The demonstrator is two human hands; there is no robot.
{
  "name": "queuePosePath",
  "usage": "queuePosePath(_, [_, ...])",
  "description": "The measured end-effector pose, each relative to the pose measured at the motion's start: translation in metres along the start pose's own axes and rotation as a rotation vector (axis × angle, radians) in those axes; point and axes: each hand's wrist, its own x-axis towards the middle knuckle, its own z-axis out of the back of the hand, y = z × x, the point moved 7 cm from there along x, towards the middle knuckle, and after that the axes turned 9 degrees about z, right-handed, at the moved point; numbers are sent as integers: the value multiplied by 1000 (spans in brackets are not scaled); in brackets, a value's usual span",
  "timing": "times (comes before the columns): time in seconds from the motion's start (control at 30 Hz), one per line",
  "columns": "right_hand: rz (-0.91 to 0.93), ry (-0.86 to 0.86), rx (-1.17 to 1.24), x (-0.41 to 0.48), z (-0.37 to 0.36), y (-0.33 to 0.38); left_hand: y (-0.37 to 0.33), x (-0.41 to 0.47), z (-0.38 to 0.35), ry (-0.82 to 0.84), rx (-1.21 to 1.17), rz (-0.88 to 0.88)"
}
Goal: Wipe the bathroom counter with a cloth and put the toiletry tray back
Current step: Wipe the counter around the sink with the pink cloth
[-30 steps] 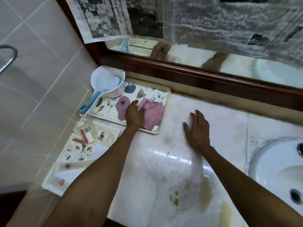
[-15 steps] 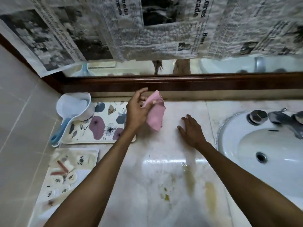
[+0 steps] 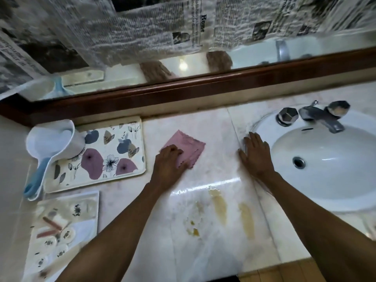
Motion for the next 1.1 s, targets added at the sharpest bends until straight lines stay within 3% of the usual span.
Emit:
queuePosePath(0.07, [-8,16,-13,-3,-10,-1,1,3,-4,0,68,-40])
queuePosePath(0.17, [-26,-4,-1,-5,-14,0,-14,15,-16,177,152,-153])
queuePosePath(0.27, [-31,-33,14,-3,-10,-2,-26,17,-34,293,182,-133])
queuePosePath(0.5, [-181,-153,63,2,-1,-32,0,33,-35,114,229,-154])
queuePosePath(0.63, [-220,-199,43,5,-2,-34,36,77,-18,53,213,74])
queuePosePath(0.8, [-221,-246,40,7,1,-39,3,124,-35,-23,221,223])
queuePosePath(1.0, [-234,-253,54,5,5,-37,-104,88,-80,1,179,-152])
queuePosePath(1.1, [-242,-255,61,4,4,-38,-108,44,-81,77,270,-441])
